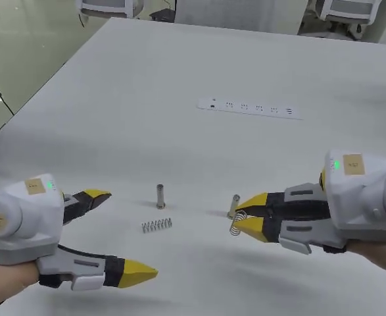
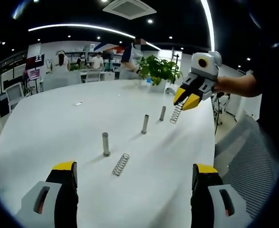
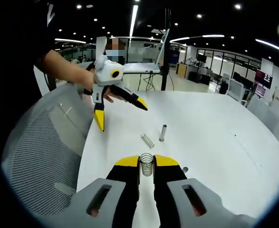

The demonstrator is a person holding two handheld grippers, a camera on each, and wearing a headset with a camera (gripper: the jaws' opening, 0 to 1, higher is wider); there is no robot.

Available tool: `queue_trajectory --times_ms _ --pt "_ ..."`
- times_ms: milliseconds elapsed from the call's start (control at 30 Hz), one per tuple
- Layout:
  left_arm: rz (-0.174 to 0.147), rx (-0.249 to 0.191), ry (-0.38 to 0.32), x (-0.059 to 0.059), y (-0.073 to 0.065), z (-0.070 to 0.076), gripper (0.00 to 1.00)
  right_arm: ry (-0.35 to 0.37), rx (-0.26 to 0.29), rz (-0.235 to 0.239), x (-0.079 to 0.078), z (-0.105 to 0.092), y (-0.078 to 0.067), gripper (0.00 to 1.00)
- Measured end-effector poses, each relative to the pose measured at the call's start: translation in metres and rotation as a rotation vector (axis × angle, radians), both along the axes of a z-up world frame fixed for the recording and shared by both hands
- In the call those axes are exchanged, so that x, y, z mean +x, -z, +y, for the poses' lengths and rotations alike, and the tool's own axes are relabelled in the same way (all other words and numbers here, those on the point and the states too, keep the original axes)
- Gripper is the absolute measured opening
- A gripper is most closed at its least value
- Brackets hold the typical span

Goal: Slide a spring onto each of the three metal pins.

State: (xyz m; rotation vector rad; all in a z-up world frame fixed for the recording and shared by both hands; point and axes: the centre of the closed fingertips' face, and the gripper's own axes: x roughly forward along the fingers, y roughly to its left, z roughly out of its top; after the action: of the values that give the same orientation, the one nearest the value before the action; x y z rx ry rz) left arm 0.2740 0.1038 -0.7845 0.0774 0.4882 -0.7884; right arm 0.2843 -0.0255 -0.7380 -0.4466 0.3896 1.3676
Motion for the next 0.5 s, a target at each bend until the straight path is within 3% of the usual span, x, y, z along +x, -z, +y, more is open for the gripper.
queue_trajectory --times_ms 500 --pt "0.003 -0.001 -0.02 -0.002 -0.002 0.006 0.98 0.129 0.034 -0.024 0.058 -0.006 -0.011 0.08"
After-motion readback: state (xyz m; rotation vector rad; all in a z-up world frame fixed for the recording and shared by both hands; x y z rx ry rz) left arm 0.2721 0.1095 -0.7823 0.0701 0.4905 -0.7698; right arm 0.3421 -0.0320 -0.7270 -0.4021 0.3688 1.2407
